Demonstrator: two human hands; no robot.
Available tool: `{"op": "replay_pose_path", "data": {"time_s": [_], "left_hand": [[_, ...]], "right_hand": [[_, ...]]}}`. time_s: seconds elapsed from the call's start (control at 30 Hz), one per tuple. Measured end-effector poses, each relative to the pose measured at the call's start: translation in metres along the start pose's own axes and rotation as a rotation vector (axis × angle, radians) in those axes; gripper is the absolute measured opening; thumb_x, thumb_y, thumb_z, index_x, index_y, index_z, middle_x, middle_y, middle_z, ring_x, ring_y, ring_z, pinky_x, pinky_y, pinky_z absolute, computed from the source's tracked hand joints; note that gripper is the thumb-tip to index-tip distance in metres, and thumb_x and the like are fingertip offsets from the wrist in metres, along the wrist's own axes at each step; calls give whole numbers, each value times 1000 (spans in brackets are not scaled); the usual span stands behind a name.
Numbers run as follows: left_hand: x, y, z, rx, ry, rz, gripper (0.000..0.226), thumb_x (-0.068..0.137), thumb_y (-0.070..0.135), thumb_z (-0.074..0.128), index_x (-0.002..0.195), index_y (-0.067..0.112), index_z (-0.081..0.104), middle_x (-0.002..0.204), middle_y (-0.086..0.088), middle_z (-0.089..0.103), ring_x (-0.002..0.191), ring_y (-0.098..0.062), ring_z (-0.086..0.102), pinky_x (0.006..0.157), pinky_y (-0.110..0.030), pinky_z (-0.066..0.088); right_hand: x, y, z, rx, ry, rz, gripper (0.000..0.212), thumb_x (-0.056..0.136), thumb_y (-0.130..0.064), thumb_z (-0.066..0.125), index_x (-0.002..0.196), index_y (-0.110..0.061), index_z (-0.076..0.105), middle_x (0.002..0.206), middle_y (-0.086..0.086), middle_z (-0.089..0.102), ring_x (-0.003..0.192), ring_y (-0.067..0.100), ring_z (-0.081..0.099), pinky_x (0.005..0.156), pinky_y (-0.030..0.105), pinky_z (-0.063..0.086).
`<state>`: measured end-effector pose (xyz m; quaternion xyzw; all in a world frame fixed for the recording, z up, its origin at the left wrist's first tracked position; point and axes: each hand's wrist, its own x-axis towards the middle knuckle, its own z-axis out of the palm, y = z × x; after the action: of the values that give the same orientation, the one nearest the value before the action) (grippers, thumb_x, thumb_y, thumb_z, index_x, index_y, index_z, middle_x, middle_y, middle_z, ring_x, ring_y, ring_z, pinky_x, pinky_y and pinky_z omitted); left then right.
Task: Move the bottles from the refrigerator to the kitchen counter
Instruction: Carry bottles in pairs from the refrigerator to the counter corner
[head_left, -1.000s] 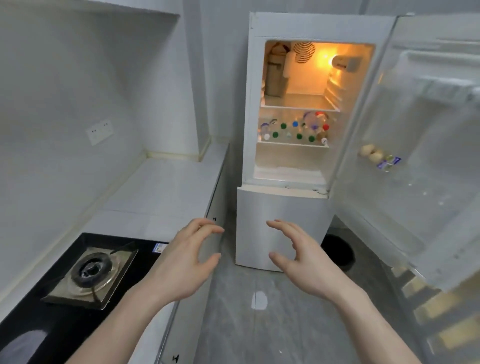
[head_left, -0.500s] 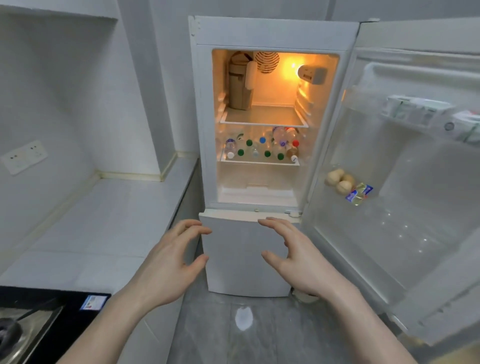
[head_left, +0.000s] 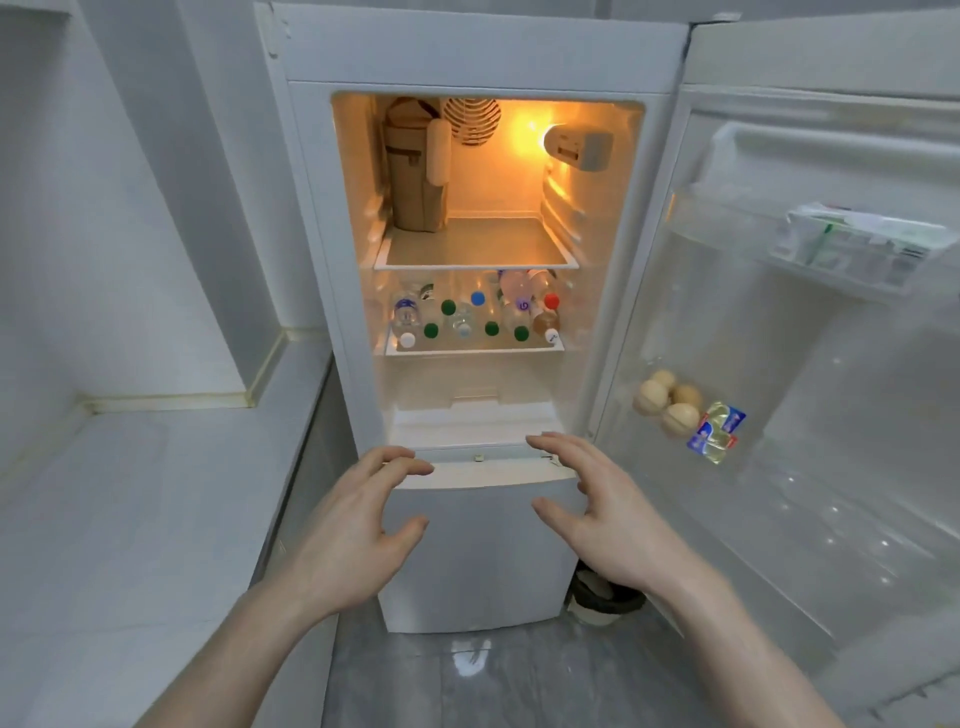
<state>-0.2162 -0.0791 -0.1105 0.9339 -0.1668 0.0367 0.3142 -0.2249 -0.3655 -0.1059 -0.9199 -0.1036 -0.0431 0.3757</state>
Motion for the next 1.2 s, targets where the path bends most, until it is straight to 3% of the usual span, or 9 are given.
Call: {"op": "replay_pose_path", "data": {"time_s": [0.1, 0.2, 0.33, 0.47, 0.67, 0.83, 0.93, 1.07, 1.2], "left_hand": [[37, -29, -6, 6, -10, 27, 41, 92, 32, 68, 130, 41, 56, 137, 30, 40, 111, 10, 50, 89, 0, 29], [73, -59, -17, 3, -33, 46, 41, 93, 37, 66, 131, 43, 54, 137, 32, 39, 103, 15, 47, 84, -4, 34], [119, -90, -28, -3, -78, 33, 41, 94, 38, 65, 132, 43, 52, 138, 32, 37, 87, 14, 53, 79, -6, 36], [167, -112, -24, 10, -114, 19, 42, 94, 39, 65, 134, 38, 52, 140, 24, 39, 117, 0, 51, 94, -20, 43], [239, -130, -7, -16, -149, -41, 49, 93, 38, 66, 139, 32, 48, 144, 15, 38, 121, -10, 51, 104, -31, 46], [298, -139, 15, -115, -144, -200, 63, 91, 36, 70, 145, 28, 41, 150, 7, 29, 124, -19, 50, 108, -39, 48], [334, -148, 29, -189, -118, -329, 68, 89, 35, 70, 147, 26, 36, 150, 2, 27, 115, -21, 54, 100, -37, 52], [372, -156, 43, -233, -60, -512, 73, 91, 32, 70, 153, 23, 32, 154, -5, 29, 117, -22, 49, 86, -28, 41], [397, -168, 56, -328, 53, -707, 74, 89, 34, 71, 151, 24, 32, 145, -10, 40, 111, -27, 55, 83, -35, 57]], "right_hand": [[33, -1, 14, -4, 8, 24, 60, 96, -28, 68, 148, -46, 46, 154, -28, 39, 138, -7, 39, 118, 31, 38], [72, -7, 25, -13, 7, 65, 58, 98, -31, 65, 148, -50, 43, 153, -34, 36, 138, -7, 38, 116, 26, 38], [114, -14, 41, -6, 28, 105, 57, 97, -33, 64, 147, -51, 42, 149, -38, 36, 134, -10, 40, 117, 30, 39], [151, -12, 55, -21, 19, 132, 56, 97, -35, 64, 147, -51, 42, 148, -38, 37, 135, -7, 41, 115, 32, 41], [212, 0, 64, 13, 11, 165, 56, 96, -35, 66, 144, -53, 43, 140, -35, 42, 128, -2, 48, 109, 31, 46], [278, 20, 64, 57, 14, 176, 57, 95, -35, 68, 146, -46, 46, 145, -24, 48, 120, 3, 56, 99, 29, 52], [319, 34, 61, 108, 17, 195, 58, 94, -34, 71, 147, -39, 48, 140, -19, 53, 115, 7, 60, 96, 32, 53], [375, 50, 65, 168, 22, 231, 58, 92, -34, 72, 145, -34, 50, 130, -14, 58, 101, 8, 65, 86, 40, 59], [420, 64, 76, 216, -18, 280, 61, 93, -34, 72, 149, -27, 47, 133, -4, 59, 104, 14, 66, 84, 30, 50]]}}
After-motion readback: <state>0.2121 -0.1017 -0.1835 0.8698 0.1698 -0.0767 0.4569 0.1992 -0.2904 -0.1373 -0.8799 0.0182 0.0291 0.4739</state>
